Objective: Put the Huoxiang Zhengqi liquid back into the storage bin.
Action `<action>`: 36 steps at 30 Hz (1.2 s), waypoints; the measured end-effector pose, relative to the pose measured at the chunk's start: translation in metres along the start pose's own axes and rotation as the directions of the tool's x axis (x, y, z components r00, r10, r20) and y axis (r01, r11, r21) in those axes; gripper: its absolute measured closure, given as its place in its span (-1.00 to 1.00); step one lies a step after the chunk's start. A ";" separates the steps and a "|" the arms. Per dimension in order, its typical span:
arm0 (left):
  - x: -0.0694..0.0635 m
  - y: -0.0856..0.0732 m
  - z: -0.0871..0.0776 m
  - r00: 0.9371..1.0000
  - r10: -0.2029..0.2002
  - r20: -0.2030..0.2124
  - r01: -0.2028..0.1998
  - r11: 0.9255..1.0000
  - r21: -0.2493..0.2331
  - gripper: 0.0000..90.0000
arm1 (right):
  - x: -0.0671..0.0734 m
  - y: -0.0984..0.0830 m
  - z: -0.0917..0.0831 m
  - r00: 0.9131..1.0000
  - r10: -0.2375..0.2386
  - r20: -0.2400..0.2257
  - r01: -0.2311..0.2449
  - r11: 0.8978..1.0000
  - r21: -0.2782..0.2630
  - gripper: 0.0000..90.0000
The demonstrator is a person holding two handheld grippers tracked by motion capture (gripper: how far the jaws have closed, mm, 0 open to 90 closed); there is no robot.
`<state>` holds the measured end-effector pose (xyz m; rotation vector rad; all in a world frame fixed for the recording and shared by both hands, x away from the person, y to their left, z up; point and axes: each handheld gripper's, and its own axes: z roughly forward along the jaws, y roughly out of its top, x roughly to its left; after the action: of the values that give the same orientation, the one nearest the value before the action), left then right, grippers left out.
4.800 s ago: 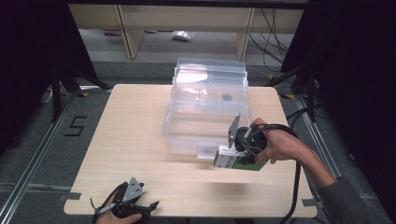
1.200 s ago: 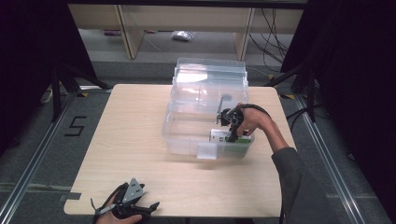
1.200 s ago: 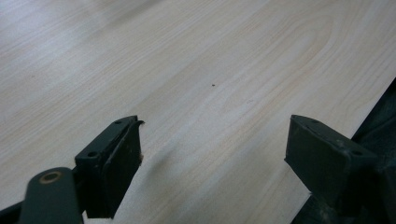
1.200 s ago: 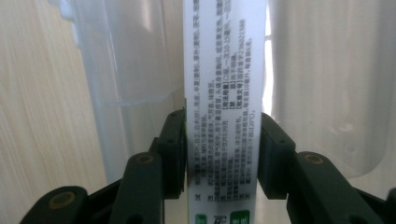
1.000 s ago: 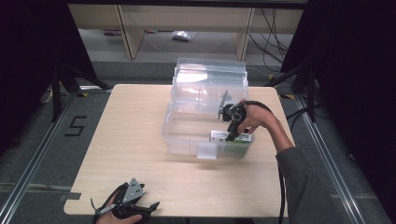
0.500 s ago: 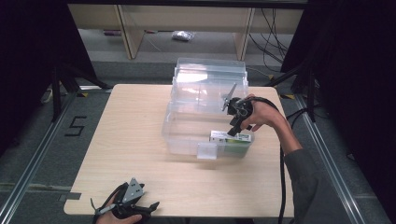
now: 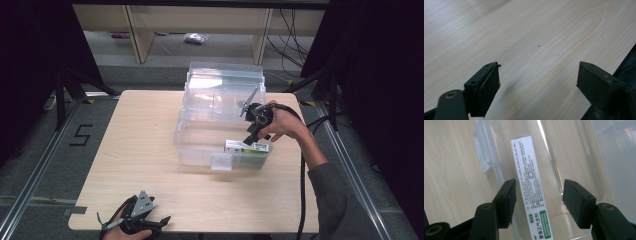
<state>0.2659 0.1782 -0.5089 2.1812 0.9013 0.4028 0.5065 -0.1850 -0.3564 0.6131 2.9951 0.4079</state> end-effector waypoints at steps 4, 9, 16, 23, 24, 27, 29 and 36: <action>0.000 0.000 0.000 1.000 0.000 0.000 0.000 1.000 0.001 -0.60 | -0.001 -0.001 -0.002 1.000 0.014 -0.014 -0.014 1.000 -0.010 -0.01; 0.001 0.000 0.001 1.000 0.001 -0.008 -0.001 1.000 0.001 -0.60 | -0.002 -0.007 -0.007 0.997 0.073 0.005 -0.073 0.996 -0.059 -0.09; 0.001 0.000 0.001 1.000 0.002 -0.010 -0.002 1.000 0.003 -0.60 | 0.000 -0.016 -0.011 0.991 0.129 0.024 -0.126 0.986 -0.107 -0.18; 0.001 0.000 0.001 1.000 0.002 -0.011 -0.002 1.000 0.003 -0.60 | 0.002 -0.028 -0.014 0.987 0.159 0.039 -0.152 0.979 -0.137 -0.21; 0.001 0.000 0.000 1.000 0.003 -0.011 -0.003 1.000 0.006 -0.60 | 0.003 -0.031 -0.014 0.986 0.163 0.028 -0.157 0.976 -0.148 -0.21; 0.001 0.000 0.000 1.000 0.006 -0.010 -0.006 1.000 0.008 -0.60 | 0.004 -0.039 -0.018 0.983 0.181 0.032 -0.172 0.968 -0.182 -0.25; 0.001 0.000 0.001 1.000 0.005 -0.009 -0.005 1.000 0.008 -0.60 | 0.004 -0.041 -0.020 0.983 0.180 0.033 -0.170 0.965 -0.198 -0.26; 0.001 0.000 0.001 1.000 0.006 -0.010 -0.006 1.000 0.009 -0.60 | 0.012 -0.057 -0.024 0.971 0.234 0.052 -0.211 0.938 -0.274 -0.29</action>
<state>0.2668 0.1786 -0.5094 2.1925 0.9036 0.4135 0.4716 -0.2371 -0.3484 0.9171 2.7300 0.7642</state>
